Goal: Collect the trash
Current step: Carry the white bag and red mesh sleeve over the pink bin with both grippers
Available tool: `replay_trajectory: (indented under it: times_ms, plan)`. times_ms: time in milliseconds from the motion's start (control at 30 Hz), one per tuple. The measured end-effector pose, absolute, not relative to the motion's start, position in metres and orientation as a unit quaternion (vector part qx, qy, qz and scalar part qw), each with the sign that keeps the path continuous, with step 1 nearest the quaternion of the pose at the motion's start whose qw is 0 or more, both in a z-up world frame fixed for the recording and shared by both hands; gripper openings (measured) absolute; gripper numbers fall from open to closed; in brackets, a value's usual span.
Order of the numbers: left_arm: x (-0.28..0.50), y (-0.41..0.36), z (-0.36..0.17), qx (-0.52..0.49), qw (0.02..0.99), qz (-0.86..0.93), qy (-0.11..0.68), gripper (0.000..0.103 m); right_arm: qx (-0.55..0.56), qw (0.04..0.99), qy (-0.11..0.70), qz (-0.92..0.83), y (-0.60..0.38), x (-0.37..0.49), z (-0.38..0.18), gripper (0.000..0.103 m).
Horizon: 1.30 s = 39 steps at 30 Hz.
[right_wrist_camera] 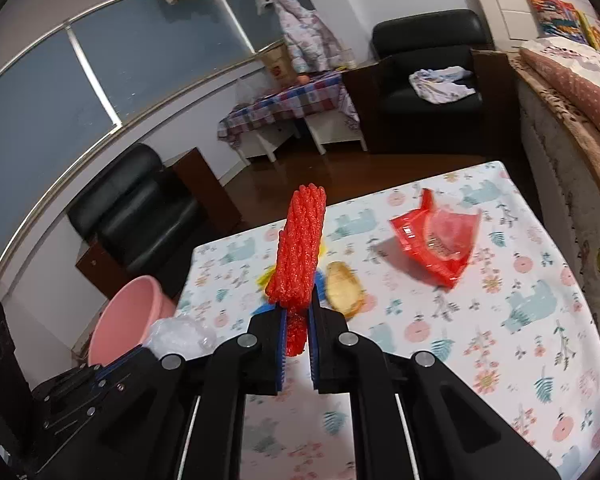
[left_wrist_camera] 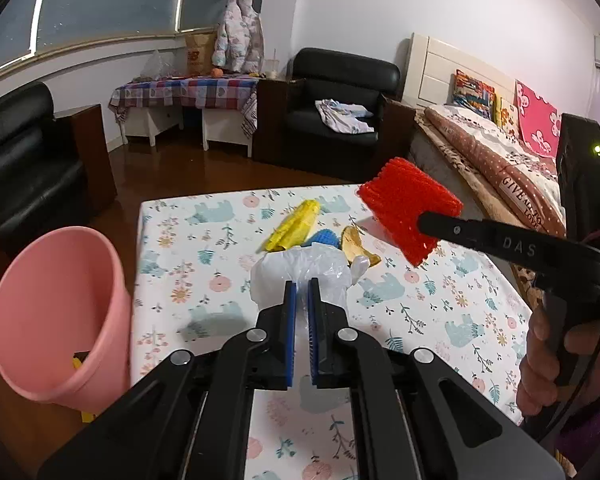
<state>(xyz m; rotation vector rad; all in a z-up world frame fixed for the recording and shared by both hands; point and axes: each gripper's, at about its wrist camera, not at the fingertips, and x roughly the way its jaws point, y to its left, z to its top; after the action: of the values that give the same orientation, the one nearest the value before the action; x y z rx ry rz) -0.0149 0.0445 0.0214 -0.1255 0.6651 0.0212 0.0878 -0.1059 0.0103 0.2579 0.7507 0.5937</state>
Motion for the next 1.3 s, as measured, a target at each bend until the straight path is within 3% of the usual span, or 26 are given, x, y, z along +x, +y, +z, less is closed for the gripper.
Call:
replay_trajectory:
  times_ms: [1300]
  plan:
    - [-0.089,0.188,0.041,-0.088,0.939,0.175,0.283,0.005,0.042,0.811,0.387,0.437,0.077,0.045,0.036,0.009]
